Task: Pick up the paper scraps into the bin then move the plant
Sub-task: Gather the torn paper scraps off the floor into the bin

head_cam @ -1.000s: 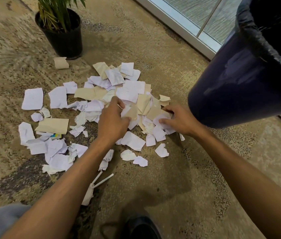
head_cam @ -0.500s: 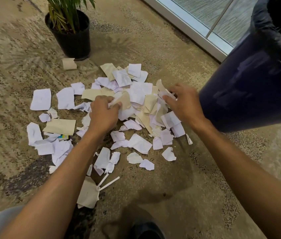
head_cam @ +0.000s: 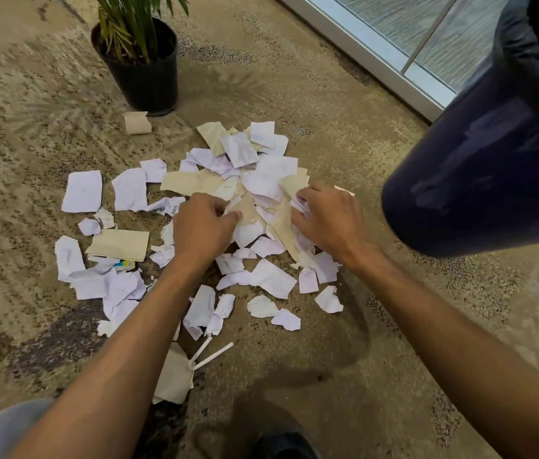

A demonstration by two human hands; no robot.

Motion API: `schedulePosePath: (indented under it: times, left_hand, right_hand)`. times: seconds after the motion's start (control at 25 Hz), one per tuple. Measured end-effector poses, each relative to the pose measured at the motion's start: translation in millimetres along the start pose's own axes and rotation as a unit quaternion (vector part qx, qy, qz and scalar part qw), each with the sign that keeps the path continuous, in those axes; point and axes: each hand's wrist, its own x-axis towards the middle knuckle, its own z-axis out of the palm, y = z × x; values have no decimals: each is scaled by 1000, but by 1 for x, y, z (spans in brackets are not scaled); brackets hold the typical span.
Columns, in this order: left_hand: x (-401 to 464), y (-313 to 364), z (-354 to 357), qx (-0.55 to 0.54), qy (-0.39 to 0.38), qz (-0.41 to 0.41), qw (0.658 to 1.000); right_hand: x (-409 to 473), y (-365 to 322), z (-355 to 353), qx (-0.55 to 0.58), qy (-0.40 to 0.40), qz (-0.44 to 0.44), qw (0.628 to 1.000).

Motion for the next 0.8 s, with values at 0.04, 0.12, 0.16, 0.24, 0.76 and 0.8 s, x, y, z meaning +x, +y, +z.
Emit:
schedulePosePath:
  times: [0.04, 0.12, 0.16, 0.24, 0.76, 0.8]
  left_hand:
    - [2, 1, -7, -6, -8, -15, 1000]
    - [9, 3, -22, -20, -17, -41, 999]
    - [11, 3, -29, -28, -17, -54, 998]
    - [17, 3, -42, -54, -14, -83, 995]
    - [12, -8, 1, -16, -34, -84, 996]
    - [12, -8, 3, -11, -26, -79, 996]
  right_hand:
    - [-2, 2, -5, -1, 10, -2, 1000]
    - [-4, 6, -16, 11, 55, -6, 998]
    - [-4, 7, -23, 23, 86, -6, 996]
    - [2, 5, -34, 48, 133, -3, 990]
    - [44, -34, 9, 37, 11, -118, 992]
    - [44, -36, 12, 2, 4, -122, 993]
